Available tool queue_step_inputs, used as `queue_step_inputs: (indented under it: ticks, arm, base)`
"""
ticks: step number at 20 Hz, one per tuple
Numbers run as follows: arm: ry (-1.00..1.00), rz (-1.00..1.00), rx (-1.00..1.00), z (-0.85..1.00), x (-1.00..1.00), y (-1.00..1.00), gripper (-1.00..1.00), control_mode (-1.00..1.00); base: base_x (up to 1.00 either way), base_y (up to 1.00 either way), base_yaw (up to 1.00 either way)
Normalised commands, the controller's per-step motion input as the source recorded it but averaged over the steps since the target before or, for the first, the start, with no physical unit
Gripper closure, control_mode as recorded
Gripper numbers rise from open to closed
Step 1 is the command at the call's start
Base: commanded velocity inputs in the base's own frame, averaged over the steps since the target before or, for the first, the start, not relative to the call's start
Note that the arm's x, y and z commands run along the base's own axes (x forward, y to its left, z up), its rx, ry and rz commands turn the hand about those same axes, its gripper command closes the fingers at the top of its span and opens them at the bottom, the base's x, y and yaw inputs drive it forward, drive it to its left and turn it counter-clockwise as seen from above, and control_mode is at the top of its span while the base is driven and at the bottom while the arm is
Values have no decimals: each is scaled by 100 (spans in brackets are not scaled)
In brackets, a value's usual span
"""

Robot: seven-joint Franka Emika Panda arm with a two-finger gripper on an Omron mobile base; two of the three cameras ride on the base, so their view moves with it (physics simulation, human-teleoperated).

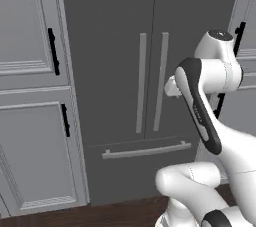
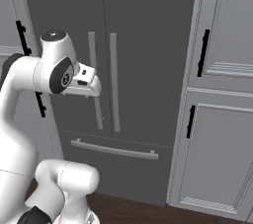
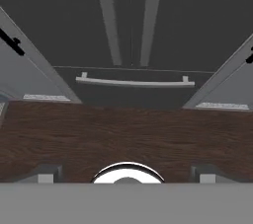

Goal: Grab a lemon wedge from the fridge and one ice cube from the ice bowl, and put them in the glass of lemonade.

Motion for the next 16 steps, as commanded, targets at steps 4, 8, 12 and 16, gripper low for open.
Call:
queue_step_inputs:
  ticks: [4,8,12,16]
  arm:
    - [0,0,0,0,0,0,-100,100]
    - [0,0,0,0,0,0,-100,100]
    - [0,0,0,0,0,0,-100,100]
    - [0,0,0,0,0,0,-100,100]
  base:
    - [-36,49,20]
    - [3,81,63]
    - [33,52,80]
    - [62,7,69]
